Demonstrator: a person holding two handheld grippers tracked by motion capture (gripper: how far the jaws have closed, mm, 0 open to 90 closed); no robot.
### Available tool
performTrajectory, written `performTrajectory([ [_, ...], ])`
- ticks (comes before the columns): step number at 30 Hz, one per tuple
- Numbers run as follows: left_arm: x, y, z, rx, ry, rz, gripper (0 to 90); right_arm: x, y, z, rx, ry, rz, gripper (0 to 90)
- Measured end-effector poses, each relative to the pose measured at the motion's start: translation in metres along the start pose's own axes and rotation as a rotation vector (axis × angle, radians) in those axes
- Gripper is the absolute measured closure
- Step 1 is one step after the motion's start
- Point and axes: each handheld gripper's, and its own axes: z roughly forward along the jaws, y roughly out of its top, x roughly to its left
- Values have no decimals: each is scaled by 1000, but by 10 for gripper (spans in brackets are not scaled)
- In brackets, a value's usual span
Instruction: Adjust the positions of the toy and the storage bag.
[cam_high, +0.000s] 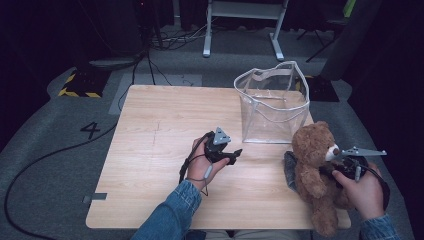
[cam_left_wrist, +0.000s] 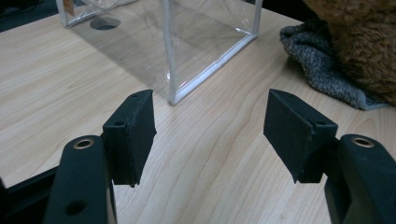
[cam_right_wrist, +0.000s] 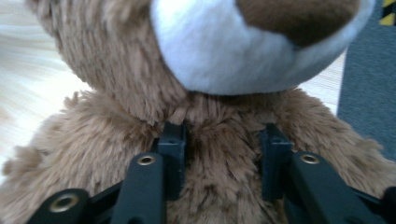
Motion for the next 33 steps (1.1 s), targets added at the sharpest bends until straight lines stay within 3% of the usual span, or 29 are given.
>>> performTrajectory([
  [3,2,-3,-3,1,7,-2,341,-9,4,21,-80,6,43,428],
  [5,2,-5,-7,-3,15,-8,341,-10,8,31,-88,24,61,360],
  [8,7,-8,-11,-1,25,1,339,-4,14,32,-102,39,19,315],
  [12,9,-14,-21,-8,27,-10,337,3,25,17,-132,36,-61,337],
  [15,7,-21,-32,-9,35,-1,333,12,37,6,-191,29,-100,342],
  [19,2,-32,-50,-16,37,-5,331,32,58,-2,-270,46,-185,382],
  [25,0,-42,-73,-4,51,8,328,61,95,5,-317,116,-274,399],
  [26,0,-44,-77,-9,46,-6,327,63,100,7,-317,122,-287,400],
  [30,2,-52,-89,-4,67,-12,327,74,127,22,-321,172,-295,406],
  [33,7,-59,-100,-5,90,-33,327,82,144,31,-323,184,-321,413],
])
